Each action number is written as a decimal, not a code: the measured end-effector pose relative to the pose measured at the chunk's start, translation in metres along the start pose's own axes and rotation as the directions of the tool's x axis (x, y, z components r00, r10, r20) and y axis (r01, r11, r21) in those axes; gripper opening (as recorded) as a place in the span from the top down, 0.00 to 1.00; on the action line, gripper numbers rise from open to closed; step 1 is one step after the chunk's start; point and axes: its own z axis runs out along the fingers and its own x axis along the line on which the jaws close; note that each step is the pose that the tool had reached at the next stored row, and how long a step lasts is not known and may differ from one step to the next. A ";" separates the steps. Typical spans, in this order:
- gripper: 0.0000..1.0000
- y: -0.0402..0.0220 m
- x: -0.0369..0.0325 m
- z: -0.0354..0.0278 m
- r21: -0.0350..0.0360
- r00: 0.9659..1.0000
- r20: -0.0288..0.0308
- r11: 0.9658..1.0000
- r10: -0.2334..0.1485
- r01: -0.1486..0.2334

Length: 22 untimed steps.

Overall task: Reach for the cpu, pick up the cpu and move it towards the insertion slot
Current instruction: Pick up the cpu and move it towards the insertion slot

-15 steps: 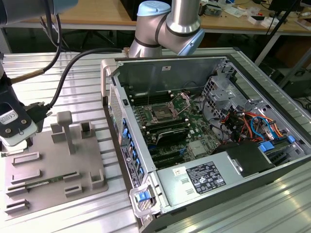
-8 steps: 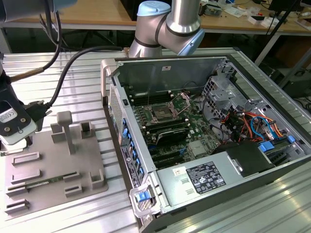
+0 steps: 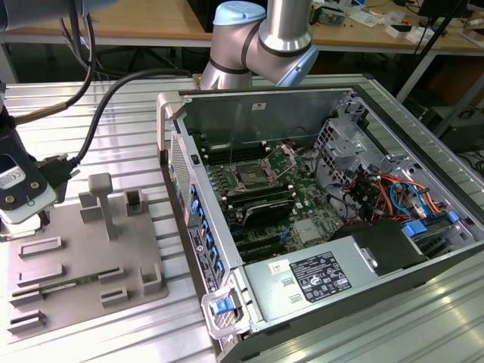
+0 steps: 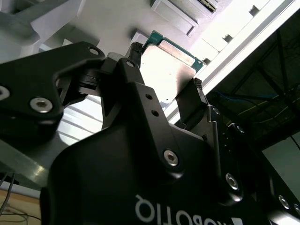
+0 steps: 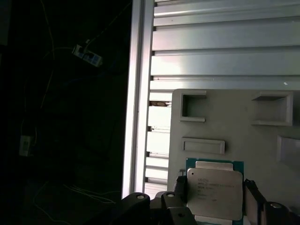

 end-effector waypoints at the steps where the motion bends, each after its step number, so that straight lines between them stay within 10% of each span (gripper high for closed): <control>1: 0.45 0.0000 0.0000 -0.0004 0.000 1.000 0.000 1.000 0.000 0.000; 22: 0.45 0.0003 0.0001 -0.0066 0.001 1.000 0.000 1.000 0.000 0.000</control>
